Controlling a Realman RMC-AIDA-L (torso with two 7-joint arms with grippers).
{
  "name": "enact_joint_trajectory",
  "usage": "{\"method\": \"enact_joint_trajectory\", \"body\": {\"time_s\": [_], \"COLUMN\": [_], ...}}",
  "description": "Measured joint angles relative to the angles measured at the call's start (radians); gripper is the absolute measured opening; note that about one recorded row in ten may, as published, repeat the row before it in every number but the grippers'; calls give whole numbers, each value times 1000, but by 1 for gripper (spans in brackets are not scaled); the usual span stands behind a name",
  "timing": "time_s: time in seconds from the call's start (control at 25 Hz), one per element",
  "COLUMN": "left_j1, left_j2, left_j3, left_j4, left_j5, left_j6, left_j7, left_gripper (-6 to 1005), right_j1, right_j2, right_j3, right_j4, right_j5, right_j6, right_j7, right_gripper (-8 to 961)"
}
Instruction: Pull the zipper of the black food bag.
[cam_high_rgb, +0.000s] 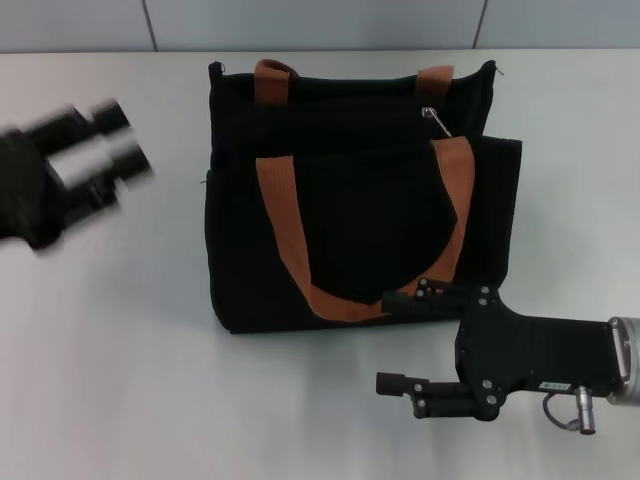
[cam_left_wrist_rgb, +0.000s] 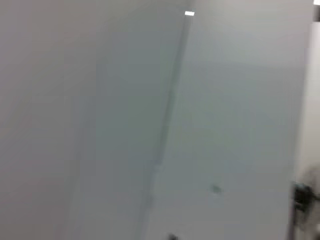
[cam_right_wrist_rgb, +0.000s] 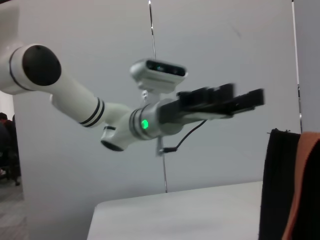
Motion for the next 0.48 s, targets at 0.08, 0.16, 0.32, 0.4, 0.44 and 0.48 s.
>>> {"method": "enact_joint_trajectory", "body": {"time_s": [0.08, 0.16, 0.32, 0.4, 0.44, 0.48], "left_j1": [18, 21, 18, 14, 14, -9], "left_j2": [-38, -56, -90, -96, -96, -99], "left_j3": [80, 128, 176, 180, 180, 181], "left_j4": [-5, -6, -9, -11, -11, -55], "left_j5": [64, 105, 213, 247, 247, 325], "left_j6": [41, 33, -31, -53, -53, -93], "left_j7": [126, 175, 215, 219, 219, 219], "left_gripper": [447, 486, 670, 736, 755, 775], "right_j1": [2, 1, -6, -9, -10, -11], "right_j2": [0, 0, -2, -4, -4, -4], "right_j3": [0, 0, -1, -4, -6, -9], "right_j4": [7, 9, 10, 10, 11, 11], "right_j5": [2, 2, 2, -1, -6, -20], "right_j6": [12, 15, 24, 28, 29, 31], "right_j7": [-3, -3, -2, 2, 2, 2], "right_gripper": [768, 768, 768, 768, 768, 768]}}
